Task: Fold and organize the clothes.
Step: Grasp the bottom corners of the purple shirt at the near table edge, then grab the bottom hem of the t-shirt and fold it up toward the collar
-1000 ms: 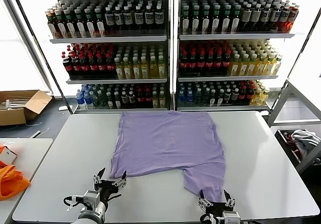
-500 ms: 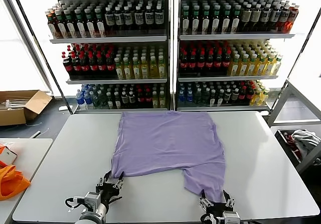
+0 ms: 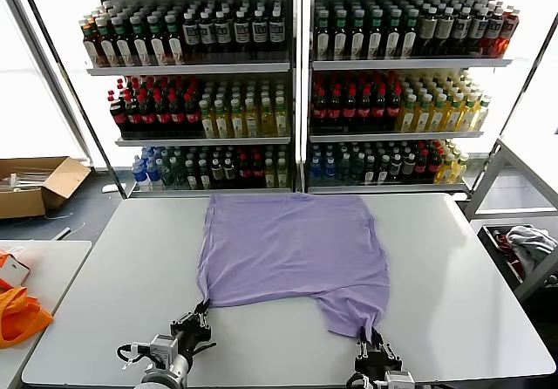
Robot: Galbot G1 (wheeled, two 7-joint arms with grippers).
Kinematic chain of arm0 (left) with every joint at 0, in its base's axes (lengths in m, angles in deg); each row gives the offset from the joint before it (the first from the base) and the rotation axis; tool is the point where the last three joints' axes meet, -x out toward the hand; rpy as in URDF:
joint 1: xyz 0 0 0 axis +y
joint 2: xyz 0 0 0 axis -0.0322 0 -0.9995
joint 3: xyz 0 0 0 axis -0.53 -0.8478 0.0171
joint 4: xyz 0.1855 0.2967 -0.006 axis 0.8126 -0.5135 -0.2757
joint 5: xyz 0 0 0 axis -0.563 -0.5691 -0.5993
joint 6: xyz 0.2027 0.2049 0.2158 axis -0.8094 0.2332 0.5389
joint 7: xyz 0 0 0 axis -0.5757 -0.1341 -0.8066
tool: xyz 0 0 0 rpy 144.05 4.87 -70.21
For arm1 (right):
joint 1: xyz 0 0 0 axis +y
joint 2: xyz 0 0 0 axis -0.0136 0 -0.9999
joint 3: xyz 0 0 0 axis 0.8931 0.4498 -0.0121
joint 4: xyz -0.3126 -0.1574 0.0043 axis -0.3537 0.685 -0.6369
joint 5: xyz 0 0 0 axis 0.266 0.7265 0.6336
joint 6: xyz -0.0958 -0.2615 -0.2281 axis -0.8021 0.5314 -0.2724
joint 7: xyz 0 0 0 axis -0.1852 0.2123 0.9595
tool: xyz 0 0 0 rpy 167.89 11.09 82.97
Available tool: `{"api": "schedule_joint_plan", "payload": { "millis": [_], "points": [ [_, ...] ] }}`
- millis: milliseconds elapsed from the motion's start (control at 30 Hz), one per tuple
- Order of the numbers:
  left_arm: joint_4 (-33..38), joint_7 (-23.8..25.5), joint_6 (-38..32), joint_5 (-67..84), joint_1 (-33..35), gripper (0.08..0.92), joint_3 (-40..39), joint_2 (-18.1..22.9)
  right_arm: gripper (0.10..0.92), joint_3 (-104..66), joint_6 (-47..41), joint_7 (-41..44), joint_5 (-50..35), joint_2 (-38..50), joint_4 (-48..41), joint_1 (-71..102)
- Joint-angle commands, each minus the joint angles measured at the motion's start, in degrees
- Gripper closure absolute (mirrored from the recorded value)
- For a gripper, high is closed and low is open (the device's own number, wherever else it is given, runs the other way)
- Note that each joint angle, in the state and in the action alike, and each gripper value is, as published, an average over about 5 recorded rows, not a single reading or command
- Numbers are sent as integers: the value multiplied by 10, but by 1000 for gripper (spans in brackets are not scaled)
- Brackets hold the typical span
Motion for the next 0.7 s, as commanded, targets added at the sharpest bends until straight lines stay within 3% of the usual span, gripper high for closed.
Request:
{"api": "schedule_joint_plan", "payload": {
  "millis": [33,433,700],
  "points": [
    [-4,2,-1,1,-1,913,-2,1,878,-2,21,8,18,-1,10,0],
    [9,1,-43,1,-9,914,-4,6,910,-30,83,56,69,-6,31,-22],
    [1,-13,-107,9,-48,914,-15,16,910,-63,106,82,71,-8,-15,-78]
  ]
}}
